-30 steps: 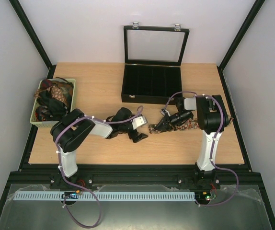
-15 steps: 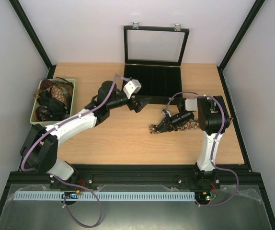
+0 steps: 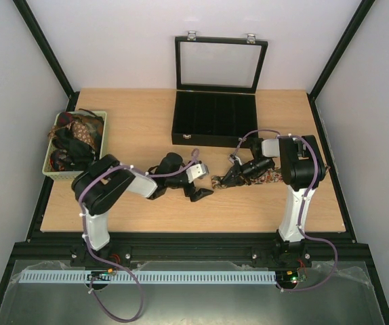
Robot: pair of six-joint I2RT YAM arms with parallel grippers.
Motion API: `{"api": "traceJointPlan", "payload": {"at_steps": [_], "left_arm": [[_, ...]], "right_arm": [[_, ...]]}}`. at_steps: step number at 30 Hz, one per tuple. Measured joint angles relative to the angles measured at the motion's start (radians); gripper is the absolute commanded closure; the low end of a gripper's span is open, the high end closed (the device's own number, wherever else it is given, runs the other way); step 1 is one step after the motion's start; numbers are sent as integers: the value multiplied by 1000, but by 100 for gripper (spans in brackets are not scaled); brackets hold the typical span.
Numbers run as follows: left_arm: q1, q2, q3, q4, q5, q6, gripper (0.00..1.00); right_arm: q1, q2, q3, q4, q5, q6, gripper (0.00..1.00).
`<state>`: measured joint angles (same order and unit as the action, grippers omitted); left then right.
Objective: Roll the ties
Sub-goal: Roll the tie at the center of the board.
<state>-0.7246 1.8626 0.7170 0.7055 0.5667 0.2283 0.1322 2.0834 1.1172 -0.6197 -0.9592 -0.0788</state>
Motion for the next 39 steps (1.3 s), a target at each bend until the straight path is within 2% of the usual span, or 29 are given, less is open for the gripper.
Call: {"api": "traceJointPlan", "payload": {"at_steps": [6, 14, 21, 26, 33, 36, 39], "left_arm": [[-2, 145, 57, 68, 3, 45, 8], [-17, 224, 111, 103, 15, 98, 23], [-37, 272, 158, 130, 24, 116, 53], [-39, 253, 132, 135, 2, 130, 70], [-39, 157, 68, 34, -36, 170, 75], [-40, 118, 58, -40, -53, 182, 76], [-40, 91, 61, -109, -71, 188, 76]], "right_arm": [[0, 2, 2, -3, 0, -2, 98], [0, 2, 2, -3, 0, -3, 98], [1, 3, 2, -3, -1, -7, 93], [6, 3, 2, -3, -5, -6, 78], [24, -38, -1, -31, -2, -6, 53], [17, -92, -8, -34, 55, -15, 51], [16, -135, -8, -30, 95, -10, 55]]}}
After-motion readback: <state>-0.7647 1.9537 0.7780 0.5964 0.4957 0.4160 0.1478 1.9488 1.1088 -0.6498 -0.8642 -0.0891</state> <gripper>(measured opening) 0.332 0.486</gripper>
